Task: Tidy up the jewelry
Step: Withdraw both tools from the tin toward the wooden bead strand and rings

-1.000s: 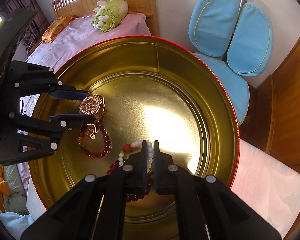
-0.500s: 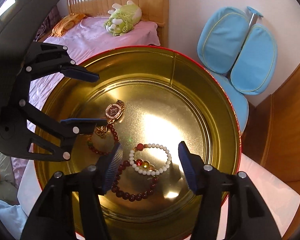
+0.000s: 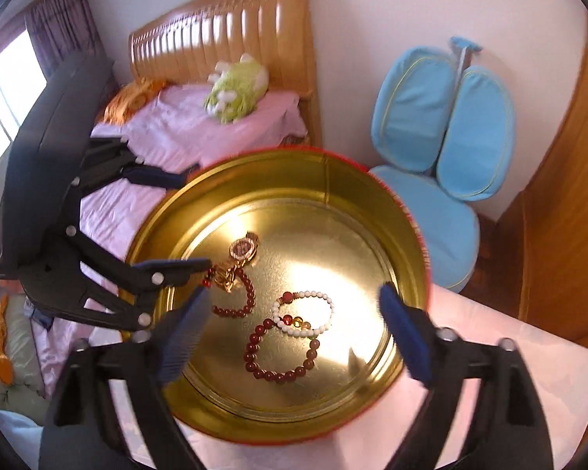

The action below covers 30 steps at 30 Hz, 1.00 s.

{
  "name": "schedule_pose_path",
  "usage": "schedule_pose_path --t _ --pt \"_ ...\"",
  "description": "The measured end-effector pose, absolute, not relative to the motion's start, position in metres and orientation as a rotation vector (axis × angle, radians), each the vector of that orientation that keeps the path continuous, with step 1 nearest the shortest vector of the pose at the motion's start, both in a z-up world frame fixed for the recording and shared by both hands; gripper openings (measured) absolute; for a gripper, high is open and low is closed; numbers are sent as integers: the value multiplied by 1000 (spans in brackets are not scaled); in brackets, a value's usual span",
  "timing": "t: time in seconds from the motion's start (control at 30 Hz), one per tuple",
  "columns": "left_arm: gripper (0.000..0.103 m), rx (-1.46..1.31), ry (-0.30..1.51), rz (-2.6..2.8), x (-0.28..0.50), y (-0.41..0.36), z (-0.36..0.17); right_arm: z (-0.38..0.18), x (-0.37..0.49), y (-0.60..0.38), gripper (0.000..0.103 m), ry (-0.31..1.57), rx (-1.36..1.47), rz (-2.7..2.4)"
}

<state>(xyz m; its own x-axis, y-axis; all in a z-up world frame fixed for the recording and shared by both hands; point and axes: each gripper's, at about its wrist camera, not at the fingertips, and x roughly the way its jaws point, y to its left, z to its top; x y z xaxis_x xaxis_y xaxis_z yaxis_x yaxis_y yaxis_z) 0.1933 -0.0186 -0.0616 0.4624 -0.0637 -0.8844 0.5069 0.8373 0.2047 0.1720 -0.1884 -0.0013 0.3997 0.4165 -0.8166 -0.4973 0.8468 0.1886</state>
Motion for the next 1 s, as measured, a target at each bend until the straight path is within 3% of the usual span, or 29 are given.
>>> schedule_pose_path --t 0.17,0.4,1.0 --pt "81 269 1046 -426 154 -6 -32 24 126 -219 94 920 41 588" --pt "82 294 999 -456 84 -14 -26 15 82 -235 94 950 28 575" --pt "82 285 1110 -539 -11 -48 -97 -24 -4 -240 94 1080 -47 593"
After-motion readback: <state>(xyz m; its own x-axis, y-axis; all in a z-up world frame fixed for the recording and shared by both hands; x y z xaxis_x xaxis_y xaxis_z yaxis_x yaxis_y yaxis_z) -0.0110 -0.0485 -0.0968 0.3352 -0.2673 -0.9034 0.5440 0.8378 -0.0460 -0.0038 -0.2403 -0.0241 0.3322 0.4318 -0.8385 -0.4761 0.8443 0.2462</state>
